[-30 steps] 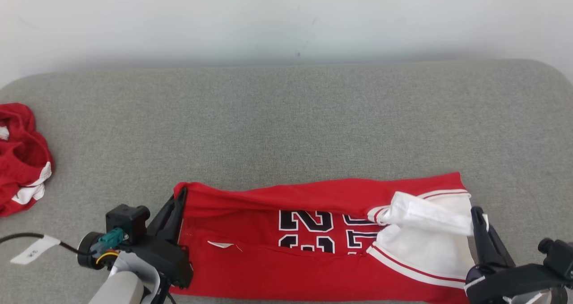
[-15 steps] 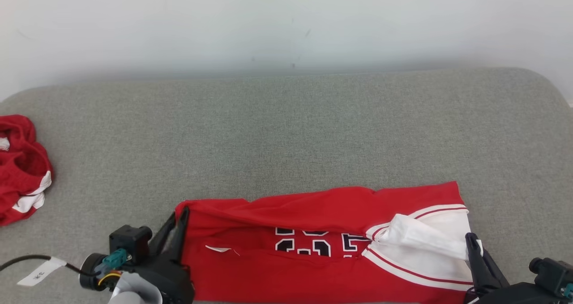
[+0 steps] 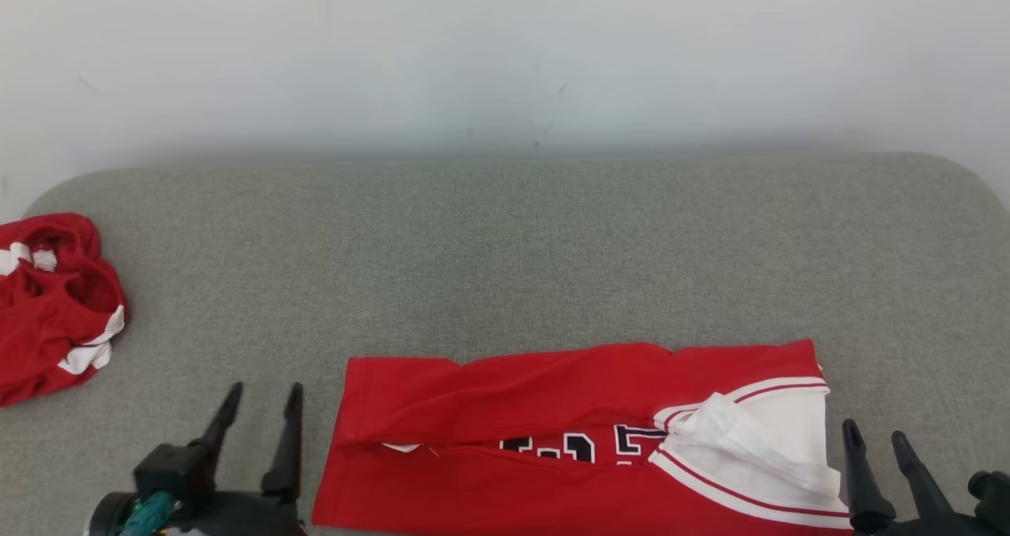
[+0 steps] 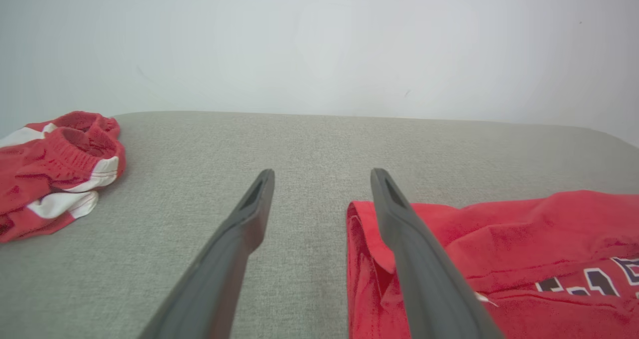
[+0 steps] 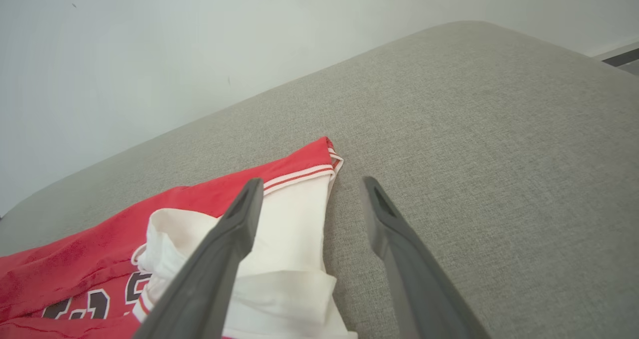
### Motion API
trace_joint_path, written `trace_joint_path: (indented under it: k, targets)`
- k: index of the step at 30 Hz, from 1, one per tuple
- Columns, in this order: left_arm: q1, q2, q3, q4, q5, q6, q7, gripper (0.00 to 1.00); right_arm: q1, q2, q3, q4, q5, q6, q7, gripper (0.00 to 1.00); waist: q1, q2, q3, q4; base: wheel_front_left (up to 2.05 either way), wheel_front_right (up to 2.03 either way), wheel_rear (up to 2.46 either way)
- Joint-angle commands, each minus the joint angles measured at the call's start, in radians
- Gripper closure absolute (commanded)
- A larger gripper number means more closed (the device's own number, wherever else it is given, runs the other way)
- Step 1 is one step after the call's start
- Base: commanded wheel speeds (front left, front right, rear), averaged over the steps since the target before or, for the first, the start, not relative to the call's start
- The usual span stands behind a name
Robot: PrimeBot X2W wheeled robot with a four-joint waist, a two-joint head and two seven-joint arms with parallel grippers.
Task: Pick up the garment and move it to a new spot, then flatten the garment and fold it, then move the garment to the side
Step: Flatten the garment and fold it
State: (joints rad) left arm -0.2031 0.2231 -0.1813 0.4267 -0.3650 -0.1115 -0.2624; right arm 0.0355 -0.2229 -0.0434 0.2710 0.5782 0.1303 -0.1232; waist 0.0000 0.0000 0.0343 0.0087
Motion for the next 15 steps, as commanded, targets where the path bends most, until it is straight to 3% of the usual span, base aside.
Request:
trace_joint_path:
  k: [1,15]
  targets:
    - [0.024,-0.006,0.021,-0.019,0.015,0.006,-0.002,0.0,-0.017,-0.001,-0.009,0.017,-0.025,0.001,0.004,0.0,0.0,0.0,-0.002,0.004,0.0,0.0,0.0]
    - [0.171,-0.063,0.163,-0.146,0.141,-0.001,-0.002,0.0,-0.18,0.026,-0.03,0.323,-0.152,0.001,0.024,0.0,0.0,0.0,-0.028,0.05,0.0,0.0,0.0]
